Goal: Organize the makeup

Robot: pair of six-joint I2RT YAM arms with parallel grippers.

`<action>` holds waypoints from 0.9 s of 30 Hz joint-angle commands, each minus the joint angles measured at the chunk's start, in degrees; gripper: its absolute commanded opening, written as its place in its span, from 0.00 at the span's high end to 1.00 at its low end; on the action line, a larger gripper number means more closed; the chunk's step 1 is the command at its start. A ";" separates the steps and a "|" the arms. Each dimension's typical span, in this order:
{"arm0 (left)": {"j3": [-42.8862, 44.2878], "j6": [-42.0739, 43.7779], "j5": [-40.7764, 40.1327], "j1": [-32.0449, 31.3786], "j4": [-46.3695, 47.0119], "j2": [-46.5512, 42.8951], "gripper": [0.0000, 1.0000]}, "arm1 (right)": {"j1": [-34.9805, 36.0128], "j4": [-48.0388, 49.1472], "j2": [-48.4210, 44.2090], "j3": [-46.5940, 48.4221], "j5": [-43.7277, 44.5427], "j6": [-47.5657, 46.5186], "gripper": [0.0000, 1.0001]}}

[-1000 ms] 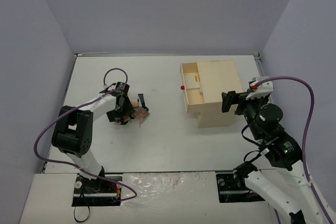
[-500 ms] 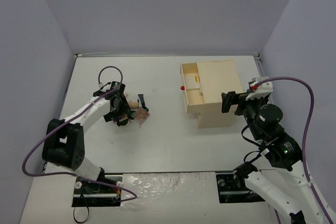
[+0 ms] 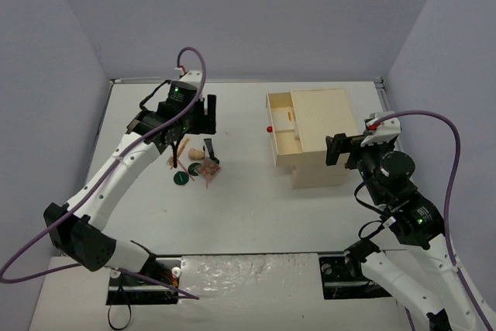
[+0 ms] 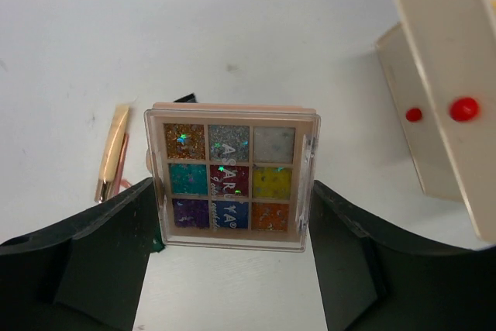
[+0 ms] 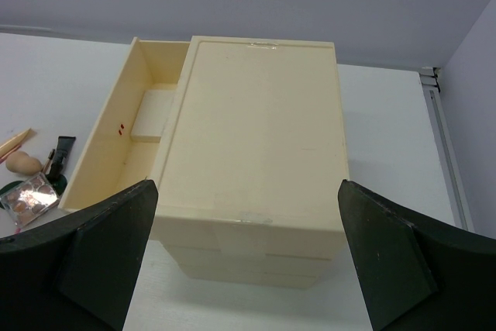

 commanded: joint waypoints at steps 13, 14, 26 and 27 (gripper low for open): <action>52.94 33.10 6.64 -19.47 -20.95 31.15 0.63 | 0.34 3.54 -1.26 1.07 2.63 -0.08 0.00; 55.46 33.72 7.00 -19.67 -22.49 32.77 0.63 | 0.34 3.50 -1.26 1.07 2.63 -0.12 0.00; 60.65 35.31 9.42 -20.13 -21.61 38.90 0.63 | 0.34 3.52 -1.21 0.47 2.75 0.11 0.00; 60.55 35.08 9.50 -20.13 -20.51 38.65 0.63 | 0.34 3.46 -1.26 0.36 2.81 0.10 0.00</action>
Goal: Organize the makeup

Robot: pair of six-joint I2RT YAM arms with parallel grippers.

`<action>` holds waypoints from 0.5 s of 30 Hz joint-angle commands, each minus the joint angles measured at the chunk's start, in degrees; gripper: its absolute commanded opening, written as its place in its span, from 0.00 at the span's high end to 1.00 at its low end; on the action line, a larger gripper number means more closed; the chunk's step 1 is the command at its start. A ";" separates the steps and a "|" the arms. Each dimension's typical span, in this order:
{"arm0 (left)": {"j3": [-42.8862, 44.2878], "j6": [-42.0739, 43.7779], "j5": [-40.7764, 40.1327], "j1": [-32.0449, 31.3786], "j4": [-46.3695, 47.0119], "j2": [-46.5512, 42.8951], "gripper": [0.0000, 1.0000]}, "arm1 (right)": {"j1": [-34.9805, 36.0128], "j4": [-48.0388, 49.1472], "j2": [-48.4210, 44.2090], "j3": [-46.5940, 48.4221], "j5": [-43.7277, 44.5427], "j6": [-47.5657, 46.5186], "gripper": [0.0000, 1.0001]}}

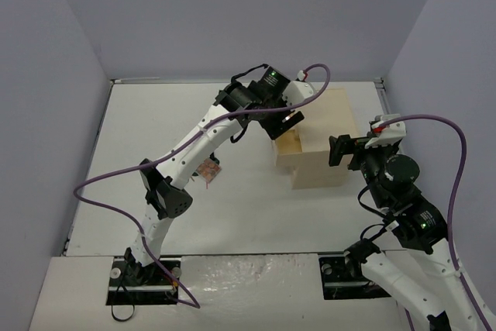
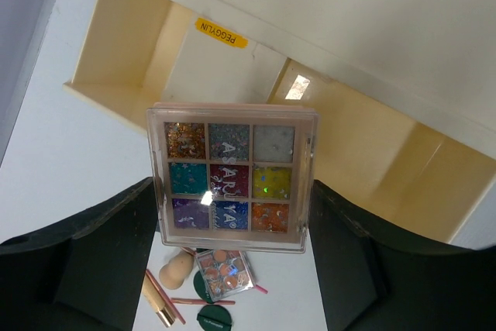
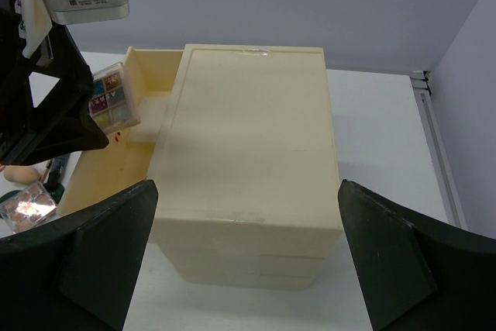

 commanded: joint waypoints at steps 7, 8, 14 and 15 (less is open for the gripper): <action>-2.74 -0.14 2.87 -0.12 13.82 -6.90 0.65 | 0.34 3.46 0.13 0.40 1.87 -0.07 0.00; -3.60 -0.23 3.09 -0.12 14.95 -7.52 0.65 | 0.34 3.46 0.11 0.45 1.91 -0.11 0.00; -5.70 -0.10 4.66 -0.03 17.17 -8.02 0.65 | 0.34 3.50 -0.05 0.45 1.82 -0.20 0.00; -6.24 -0.06 5.08 -0.03 17.38 -7.90 0.65 | 0.35 3.46 -0.05 0.45 1.82 -0.20 0.00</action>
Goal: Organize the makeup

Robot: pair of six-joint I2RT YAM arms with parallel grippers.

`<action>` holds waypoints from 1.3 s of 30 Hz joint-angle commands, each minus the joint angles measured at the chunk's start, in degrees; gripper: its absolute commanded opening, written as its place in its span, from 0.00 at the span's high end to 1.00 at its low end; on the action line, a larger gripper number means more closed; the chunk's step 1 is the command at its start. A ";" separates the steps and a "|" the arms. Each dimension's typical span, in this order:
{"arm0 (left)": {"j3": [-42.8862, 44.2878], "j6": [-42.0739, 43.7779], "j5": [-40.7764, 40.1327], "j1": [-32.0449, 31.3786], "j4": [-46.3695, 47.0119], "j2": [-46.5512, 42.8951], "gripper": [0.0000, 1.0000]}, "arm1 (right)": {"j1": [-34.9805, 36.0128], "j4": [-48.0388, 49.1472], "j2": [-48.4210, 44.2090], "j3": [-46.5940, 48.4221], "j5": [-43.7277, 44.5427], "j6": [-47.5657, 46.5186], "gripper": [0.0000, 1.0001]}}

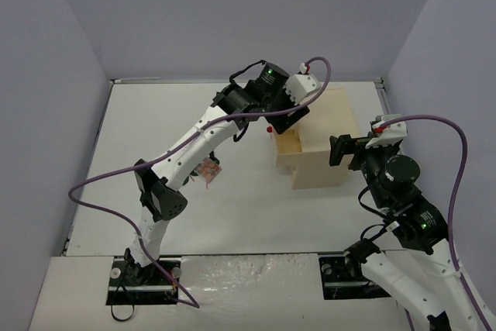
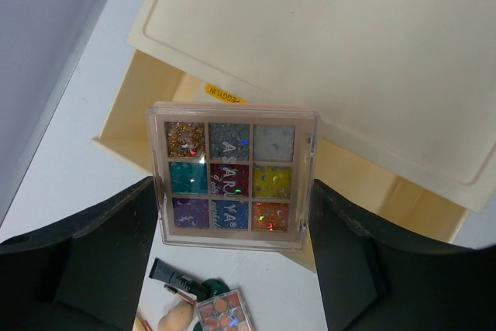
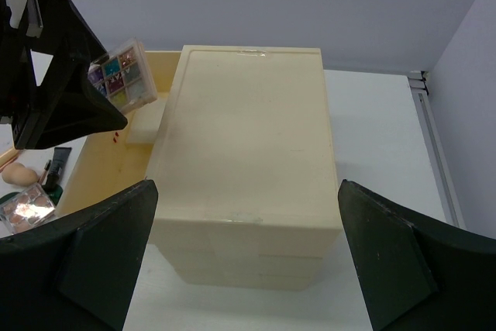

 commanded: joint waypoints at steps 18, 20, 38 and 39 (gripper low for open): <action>-5.07 0.78 6.24 1.83 6.82 -4.96 0.44 | 0.35 3.47 -0.26 -0.08 1.18 -0.08 0.00; -5.15 0.78 6.24 1.90 6.59 -5.12 0.40 | 0.42 3.55 -0.18 -0.08 1.10 0.00 0.00; -7.83 0.65 11.16 2.84 10.52 -7.04 0.14 | 0.35 3.46 0.00 -0.07 0.31 0.17 0.00; -8.18 0.50 11.45 2.98 10.97 -7.29 0.14 | 0.34 3.46 0.00 -0.04 0.35 0.14 0.00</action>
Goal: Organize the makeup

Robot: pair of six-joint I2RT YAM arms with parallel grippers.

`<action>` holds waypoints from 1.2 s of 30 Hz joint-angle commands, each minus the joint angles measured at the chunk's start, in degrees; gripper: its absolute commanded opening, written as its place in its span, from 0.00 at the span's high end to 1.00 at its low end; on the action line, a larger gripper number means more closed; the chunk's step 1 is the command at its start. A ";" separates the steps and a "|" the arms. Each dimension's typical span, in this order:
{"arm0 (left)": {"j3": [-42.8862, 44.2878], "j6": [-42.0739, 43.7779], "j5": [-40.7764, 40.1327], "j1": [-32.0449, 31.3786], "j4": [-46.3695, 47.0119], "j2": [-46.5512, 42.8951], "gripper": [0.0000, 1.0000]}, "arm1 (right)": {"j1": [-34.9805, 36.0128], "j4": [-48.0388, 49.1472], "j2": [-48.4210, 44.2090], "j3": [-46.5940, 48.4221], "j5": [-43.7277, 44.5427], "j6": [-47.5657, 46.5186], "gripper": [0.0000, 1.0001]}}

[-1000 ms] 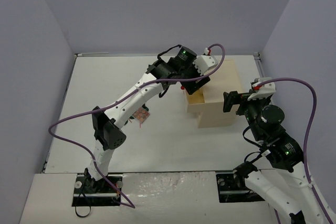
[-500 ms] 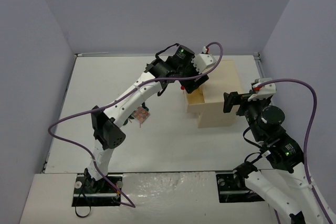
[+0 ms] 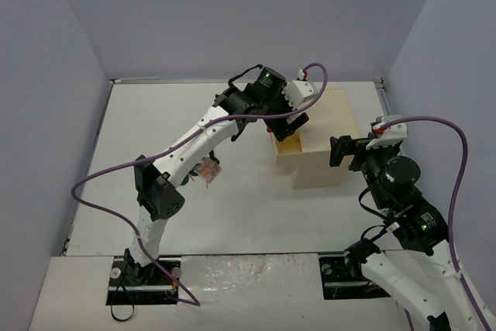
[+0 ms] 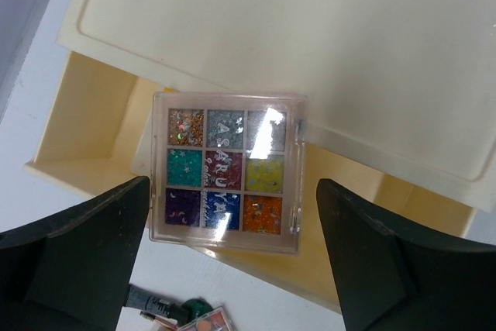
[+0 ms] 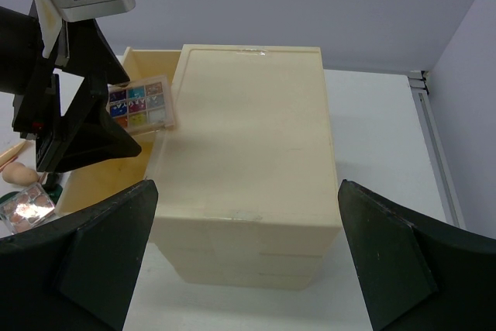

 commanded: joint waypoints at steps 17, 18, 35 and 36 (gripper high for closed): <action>1.67 1.48 2.37 2.79 -2.05 -6.40 0.41 | 0.34 3.52 0.81 0.65 0.34 -0.11 0.00; 1.67 1.63 2.58 2.79 -1.98 -6.46 0.41 | 0.34 3.57 0.87 0.65 0.33 -0.11 0.00; -17.49 -16.78 -10.61 2.76 25.00 -19.96 0.27 | 0.34 3.48 0.38 0.36 0.47 0.13 0.00; -18.70 -18.00 -13.20 2.83 24.96 -21.43 0.26 | 0.34 3.44 0.43 0.42 0.31 0.15 0.00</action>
